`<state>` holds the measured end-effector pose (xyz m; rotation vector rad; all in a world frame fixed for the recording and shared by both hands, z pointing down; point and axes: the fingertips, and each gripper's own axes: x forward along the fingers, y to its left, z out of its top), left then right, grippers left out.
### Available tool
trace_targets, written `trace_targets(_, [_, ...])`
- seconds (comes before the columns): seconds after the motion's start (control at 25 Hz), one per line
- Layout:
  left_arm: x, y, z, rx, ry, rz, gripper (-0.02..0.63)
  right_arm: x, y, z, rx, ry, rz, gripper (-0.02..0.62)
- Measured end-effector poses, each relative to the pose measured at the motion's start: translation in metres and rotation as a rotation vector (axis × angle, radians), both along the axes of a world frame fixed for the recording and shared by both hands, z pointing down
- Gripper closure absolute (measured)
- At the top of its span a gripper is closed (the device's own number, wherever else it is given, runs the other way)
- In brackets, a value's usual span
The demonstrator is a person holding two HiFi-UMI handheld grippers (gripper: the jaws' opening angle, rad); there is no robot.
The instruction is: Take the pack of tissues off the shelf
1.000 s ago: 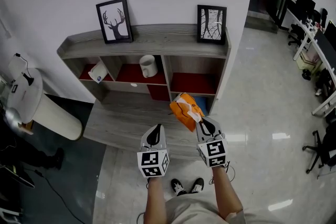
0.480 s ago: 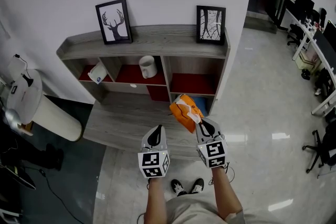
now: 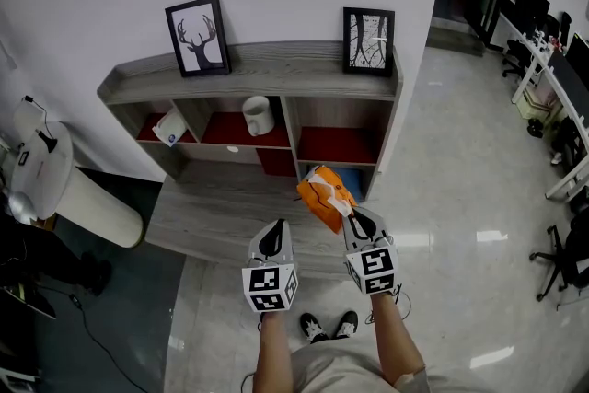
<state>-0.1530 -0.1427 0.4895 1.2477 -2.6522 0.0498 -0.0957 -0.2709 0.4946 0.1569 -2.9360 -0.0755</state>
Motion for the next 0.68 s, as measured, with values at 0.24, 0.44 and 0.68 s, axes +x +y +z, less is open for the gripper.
trace_targets(0.24, [0.0002, -0.0010, 0.0002, 0.002, 0.001, 0.006, 0.598, 0.0004, -0.0004, 0.0023, 0.013, 0.006, 0.007, 0.569])
trace_targets(0.44, [0.0020, -0.0055, 0.0007, 0.006, 0.002, 0.017, 0.598, 0.0029, -0.0029, 0.0016, 0.013, 0.006, 0.016, 0.569])
trace_targets(0.68, [0.0021, -0.0075, 0.0003, 0.007, 0.001, 0.023, 0.598, 0.0041, -0.0070, 0.0007, 0.019, 0.002, 0.028, 0.569])
